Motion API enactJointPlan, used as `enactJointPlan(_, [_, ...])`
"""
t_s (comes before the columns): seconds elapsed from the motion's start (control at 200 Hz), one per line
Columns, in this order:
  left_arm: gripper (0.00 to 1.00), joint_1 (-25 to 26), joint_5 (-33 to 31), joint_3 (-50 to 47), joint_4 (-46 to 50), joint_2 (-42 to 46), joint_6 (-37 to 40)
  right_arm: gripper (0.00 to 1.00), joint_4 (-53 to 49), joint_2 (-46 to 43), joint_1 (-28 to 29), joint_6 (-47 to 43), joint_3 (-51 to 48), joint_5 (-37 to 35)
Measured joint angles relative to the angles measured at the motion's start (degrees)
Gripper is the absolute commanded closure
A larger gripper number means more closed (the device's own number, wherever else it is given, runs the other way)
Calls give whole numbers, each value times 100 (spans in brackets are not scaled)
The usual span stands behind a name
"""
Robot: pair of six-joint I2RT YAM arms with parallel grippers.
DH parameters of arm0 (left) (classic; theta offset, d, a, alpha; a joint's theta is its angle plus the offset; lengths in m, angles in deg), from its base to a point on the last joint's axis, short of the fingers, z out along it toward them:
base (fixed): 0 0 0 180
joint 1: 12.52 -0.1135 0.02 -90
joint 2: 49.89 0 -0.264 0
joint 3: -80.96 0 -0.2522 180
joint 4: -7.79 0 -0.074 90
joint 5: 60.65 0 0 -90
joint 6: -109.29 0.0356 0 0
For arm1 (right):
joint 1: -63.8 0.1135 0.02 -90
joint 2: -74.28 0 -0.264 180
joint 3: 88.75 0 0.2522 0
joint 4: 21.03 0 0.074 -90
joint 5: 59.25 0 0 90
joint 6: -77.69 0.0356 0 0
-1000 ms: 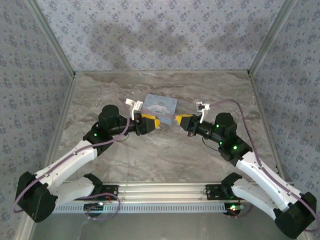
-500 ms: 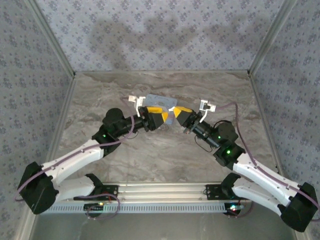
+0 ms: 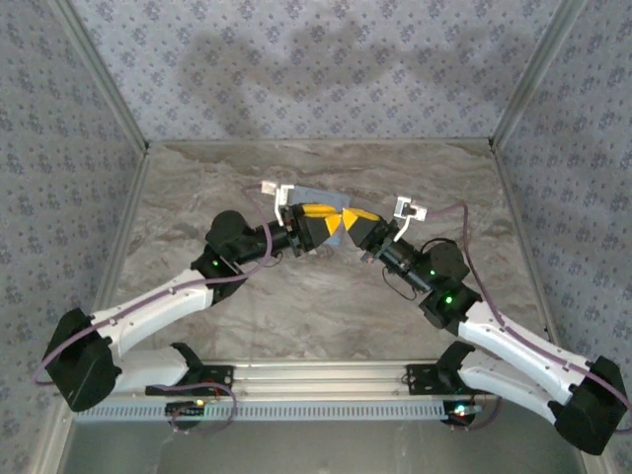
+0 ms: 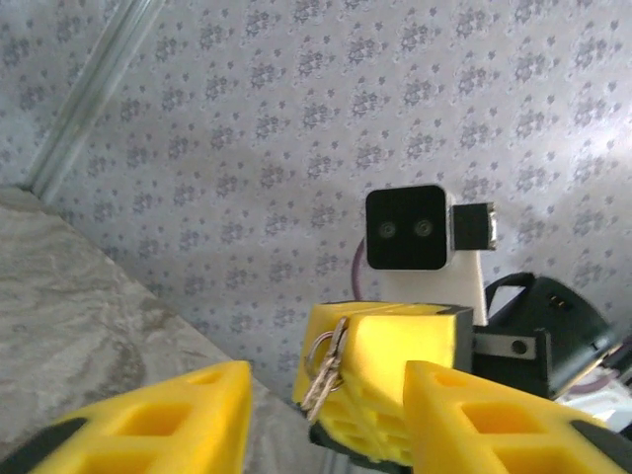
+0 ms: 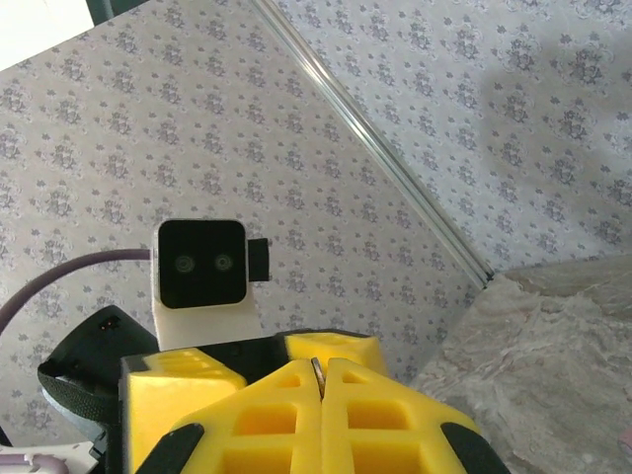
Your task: Unlock a padlock with a key
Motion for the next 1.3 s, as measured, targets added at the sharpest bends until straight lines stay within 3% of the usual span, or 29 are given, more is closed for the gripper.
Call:
enactJointPlan(0.1, [79,11,81,92,-13,-76,-7,100,2,4,0,4,-2,-2])
enactJointPlan(0.225, [100,4,72,131,-17,-109,26,100,111,4,-2,42,-2,-17])
enactJointPlan(0.29, [100,-2,94,160,-7,-109,42,100,149,0,-11,48,-7,-24])
enactJointPlan(0.4, [100,-2,140,190,111,-103,116,73,15,-72,-42,50,-11,0])
enactJointPlan(0.485, [100,13,225,256,391,-70,223,67,-431,-256,-188,13,-15,125])
enactJointPlan(0.665, [100,11,632,772,1604,17,723,77,-1860,-804,-988,-98,326,844])
enactJointPlan(0.829, [100,11,1211,1231,2597,94,1198,76,-2970,-623,-1692,-219,1270,2118])
enactJointPlan(0.979, [100,11,1685,1519,3322,92,1530,69,-3552,-306,-1770,-382,1729,3130])
enactJointPlan(1.299, [100,11,2092,1744,4157,26,1871,76,-4476,-72,-1764,-785,2044,4330])
